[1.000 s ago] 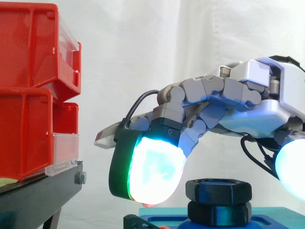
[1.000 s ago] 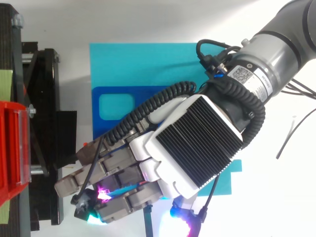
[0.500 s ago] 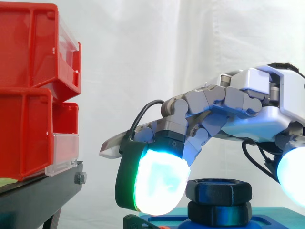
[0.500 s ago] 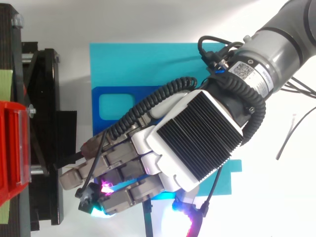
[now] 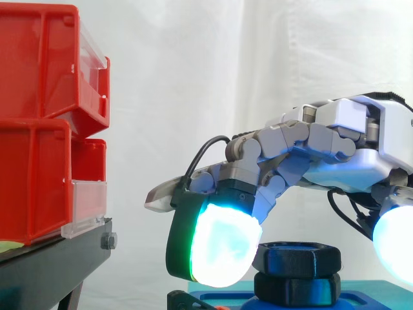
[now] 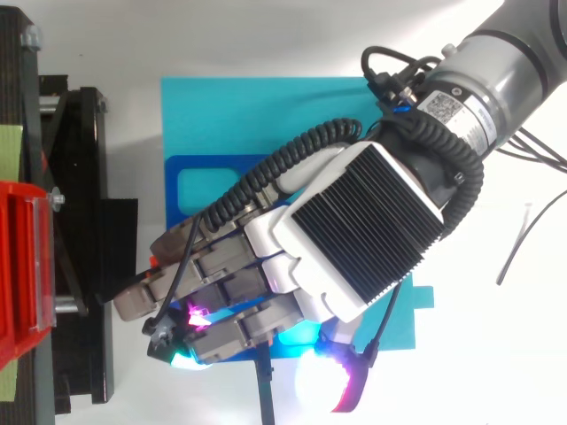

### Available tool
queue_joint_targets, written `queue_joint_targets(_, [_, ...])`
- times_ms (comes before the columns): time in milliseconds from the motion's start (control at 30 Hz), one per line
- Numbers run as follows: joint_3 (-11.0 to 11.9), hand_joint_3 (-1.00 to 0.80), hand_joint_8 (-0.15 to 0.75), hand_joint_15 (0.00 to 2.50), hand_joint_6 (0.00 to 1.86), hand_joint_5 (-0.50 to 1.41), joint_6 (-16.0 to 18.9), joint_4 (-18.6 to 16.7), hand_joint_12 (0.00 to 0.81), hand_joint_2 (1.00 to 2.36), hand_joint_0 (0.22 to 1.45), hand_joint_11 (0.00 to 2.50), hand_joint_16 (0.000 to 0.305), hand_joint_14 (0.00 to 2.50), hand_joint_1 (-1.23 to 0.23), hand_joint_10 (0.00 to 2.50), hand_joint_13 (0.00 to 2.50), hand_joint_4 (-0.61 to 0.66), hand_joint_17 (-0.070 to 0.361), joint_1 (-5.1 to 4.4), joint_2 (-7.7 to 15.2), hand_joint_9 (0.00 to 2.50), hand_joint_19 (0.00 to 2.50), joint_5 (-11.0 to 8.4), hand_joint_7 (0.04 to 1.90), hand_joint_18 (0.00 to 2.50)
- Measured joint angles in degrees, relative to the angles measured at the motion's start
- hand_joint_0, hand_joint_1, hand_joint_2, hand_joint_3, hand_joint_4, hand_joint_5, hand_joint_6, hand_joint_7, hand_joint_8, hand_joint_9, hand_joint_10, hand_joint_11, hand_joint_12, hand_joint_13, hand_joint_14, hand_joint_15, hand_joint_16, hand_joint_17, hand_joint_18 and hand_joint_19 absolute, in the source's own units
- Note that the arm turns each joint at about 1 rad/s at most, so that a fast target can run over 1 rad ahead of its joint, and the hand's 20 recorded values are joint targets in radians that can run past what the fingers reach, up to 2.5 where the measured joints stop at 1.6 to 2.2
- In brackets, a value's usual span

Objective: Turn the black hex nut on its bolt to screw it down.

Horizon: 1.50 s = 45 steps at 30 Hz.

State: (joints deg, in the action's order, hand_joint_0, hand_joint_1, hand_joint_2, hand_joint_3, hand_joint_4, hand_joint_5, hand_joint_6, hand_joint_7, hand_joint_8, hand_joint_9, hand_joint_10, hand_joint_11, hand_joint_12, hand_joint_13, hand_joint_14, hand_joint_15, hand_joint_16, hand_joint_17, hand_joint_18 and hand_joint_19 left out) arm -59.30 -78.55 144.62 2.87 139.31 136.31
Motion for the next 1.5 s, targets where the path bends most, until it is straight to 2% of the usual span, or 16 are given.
queue_joint_targets(333, [-0.2, -0.50, 0.327, 0.12, 0.65, -0.08, -2.3, -1.0, 0.329, 1.00, 0.49, 0.41, 0.053, 0.01, -0.35, 0.01, 0.43, 0.29, 0.120, 0.77, 0.0, 0.81, 0.53, 2.23, 0.94, 0.51])
queue_joint_targets(600, [-0.3, -0.50, 0.324, 0.12, 0.65, -0.08, -2.6, -1.1, 0.329, 1.00, 0.49, 0.42, 0.053, 0.01, -0.35, 0.01, 0.44, 0.29, 0.120, 1.51, 0.0, 0.81, 0.54, 3.37, 0.95, 0.51])
queue_joint_targets(833, [-0.9, -0.50, 0.323, 0.12, 0.60, -0.07, -2.8, -1.6, 0.329, 1.00, 0.49, 0.42, 0.053, 0.01, -0.34, 0.01, 0.43, 0.29, 0.120, 2.10, 0.1, 0.81, 0.54, 3.74, 1.04, 0.51])
queue_joint_targets(1033, [-2.2, -0.50, 0.324, 0.12, 0.58, -0.07, -3.2, -4.4, 0.329, 1.00, 0.49, 0.42, 0.053, 0.00, -0.34, 0.01, 0.43, 0.28, 0.120, 2.43, 0.0, 0.81, 0.54, 4.24, 1.07, 0.51])
queue_joint_targets(1500, [-2.4, -0.50, 0.328, 0.13, 0.57, -0.07, -3.2, -5.6, 0.332, 1.00, 0.48, 0.41, 0.054, 0.01, -0.33, 0.01, 0.43, 0.29, 0.122, 3.29, 0.1, 0.82, 0.53, 4.98, 1.09, 0.51])
